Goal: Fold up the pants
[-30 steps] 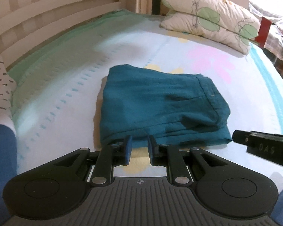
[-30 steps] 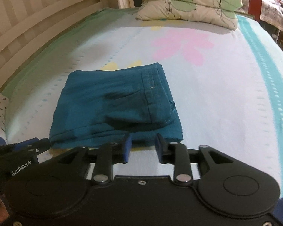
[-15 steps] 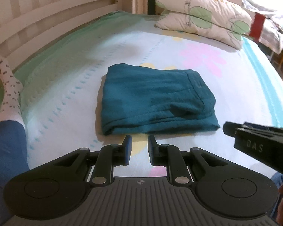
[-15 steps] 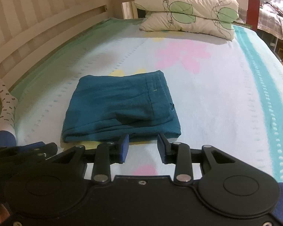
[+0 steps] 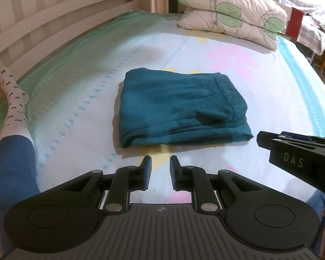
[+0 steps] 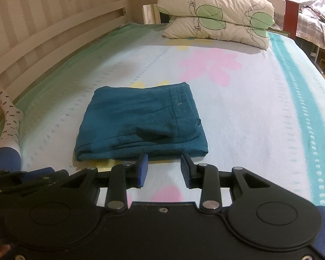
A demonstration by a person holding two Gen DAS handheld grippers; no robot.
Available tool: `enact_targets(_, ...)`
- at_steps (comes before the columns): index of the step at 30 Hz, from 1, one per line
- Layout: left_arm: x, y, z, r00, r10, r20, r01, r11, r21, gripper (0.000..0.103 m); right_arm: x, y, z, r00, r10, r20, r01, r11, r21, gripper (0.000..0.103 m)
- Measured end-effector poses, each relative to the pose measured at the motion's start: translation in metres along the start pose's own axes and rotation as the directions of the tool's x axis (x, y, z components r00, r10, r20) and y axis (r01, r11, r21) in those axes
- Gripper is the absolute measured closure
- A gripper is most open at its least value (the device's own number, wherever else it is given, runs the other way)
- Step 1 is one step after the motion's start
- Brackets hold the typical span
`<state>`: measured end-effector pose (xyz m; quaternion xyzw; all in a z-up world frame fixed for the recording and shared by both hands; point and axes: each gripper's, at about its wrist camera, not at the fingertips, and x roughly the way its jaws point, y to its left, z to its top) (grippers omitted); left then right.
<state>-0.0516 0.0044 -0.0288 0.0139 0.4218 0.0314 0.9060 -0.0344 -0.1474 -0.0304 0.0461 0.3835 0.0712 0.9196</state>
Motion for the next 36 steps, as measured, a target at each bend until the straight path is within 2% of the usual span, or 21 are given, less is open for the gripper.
enact_targets(27,0.01,0.008,-0.005,0.999,0.004,-0.047,-0.006,0.999,-0.033,0.085,0.003,0.009,-0.002,1.0,-0.012,-0.01,0.012,0.999,-0.04,0.058)
enact_targets(36,0.007,0.006,-0.006,0.999,0.032,-0.01,-0.032,0.999,-0.027,0.085,0.003,0.007,0.0,1.0,-0.01,-0.014,0.01,0.999,-0.048,0.058)
